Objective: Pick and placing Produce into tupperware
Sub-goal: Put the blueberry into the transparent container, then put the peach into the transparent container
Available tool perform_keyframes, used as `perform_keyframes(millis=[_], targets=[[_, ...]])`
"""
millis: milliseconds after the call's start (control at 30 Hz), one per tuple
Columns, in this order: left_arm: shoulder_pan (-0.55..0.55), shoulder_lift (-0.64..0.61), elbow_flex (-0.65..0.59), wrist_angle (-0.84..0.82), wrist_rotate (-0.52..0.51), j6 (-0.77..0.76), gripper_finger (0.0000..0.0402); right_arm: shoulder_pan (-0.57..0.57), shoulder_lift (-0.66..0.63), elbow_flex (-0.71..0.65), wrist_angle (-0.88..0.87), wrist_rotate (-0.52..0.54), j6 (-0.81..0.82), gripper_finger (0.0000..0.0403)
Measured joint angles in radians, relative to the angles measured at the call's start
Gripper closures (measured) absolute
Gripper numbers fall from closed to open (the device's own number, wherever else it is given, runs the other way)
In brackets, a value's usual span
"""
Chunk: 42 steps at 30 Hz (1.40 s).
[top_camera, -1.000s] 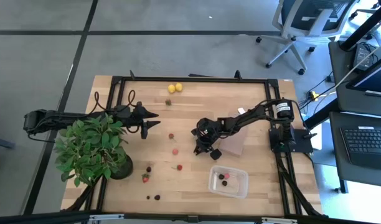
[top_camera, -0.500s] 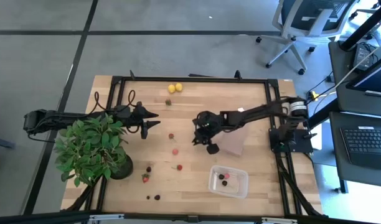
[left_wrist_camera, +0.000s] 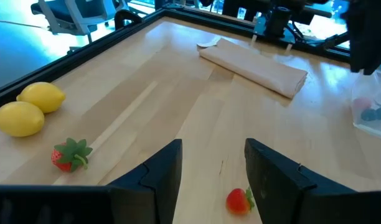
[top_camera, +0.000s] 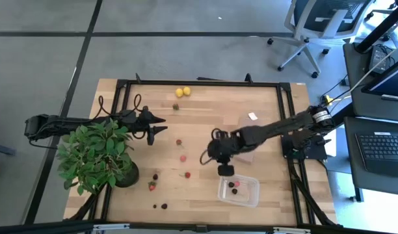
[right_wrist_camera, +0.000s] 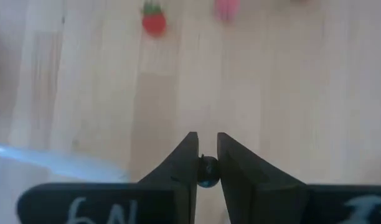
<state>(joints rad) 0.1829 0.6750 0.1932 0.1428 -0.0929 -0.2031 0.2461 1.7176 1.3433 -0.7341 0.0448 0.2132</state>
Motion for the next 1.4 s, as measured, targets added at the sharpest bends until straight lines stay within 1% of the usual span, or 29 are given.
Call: perform_keyframes(millis=[133, 233, 433, 533, 700, 833, 1000, 1100, 1233, 1400], targets=[[0.0, 0.0, 0.0, 0.0, 0.0, 0.0, 0.0237, 0.087, -0.001, 0.011, -0.034, 0.018, 0.277, 0.0349], [0.0, 0.0, 0.0, 0.0, 0.0, -0.002, 0.0237, 0.158, -0.001, 0.01, -0.064, 0.015, 0.441, 0.0349], [0.0, 0.0, 0.0, 0.0, 0.0, -0.003, 0.0237, 0.294, 0.001, 0.01, -0.074, 0.014, 0.667, 0.0349], [0.0, 0.0, 0.0, 0.0, 0.0, -0.004, 0.0237, 0.332, 0.029, 0.01, -0.08, 0.02, 0.721, 0.0349], [0.0, 0.0, 0.0, 0.0, 0.0, -0.004, 0.0237, 0.349, 0.104, 0.01, -0.1, 0.025, 0.727, 0.0348], [-0.001, 0.0, 0.0, 0.0, 0.001, -0.006, 0.0237, 0.348, 0.156, 0.009, -0.102, -0.012, 0.725, 0.0348], [-0.001, 0.0, 0.0, 0.0, 0.001, -0.007, 0.0237, 0.348, 0.191, 0.008, -0.099, -0.02, 0.719, 0.033], [-0.001, 0.0, 0.0, 0.0, 0.001, -0.008, 0.0237, 0.348, 0.191, 0.008, -0.083, -0.022, 0.675, 0.0306], [-0.001, 0.0, 0.0, 0.0, 0.001, -0.008, 0.0237, 0.348, 0.187, 0.008, -0.083, -0.032, 0.67, 0.0258], [-0.001, 0.0, 0.0, 0.0, 0.001, -0.008, 0.0237, 0.34, 0.187, 0.008, -0.089, -0.141, 0.645, 0.02]])
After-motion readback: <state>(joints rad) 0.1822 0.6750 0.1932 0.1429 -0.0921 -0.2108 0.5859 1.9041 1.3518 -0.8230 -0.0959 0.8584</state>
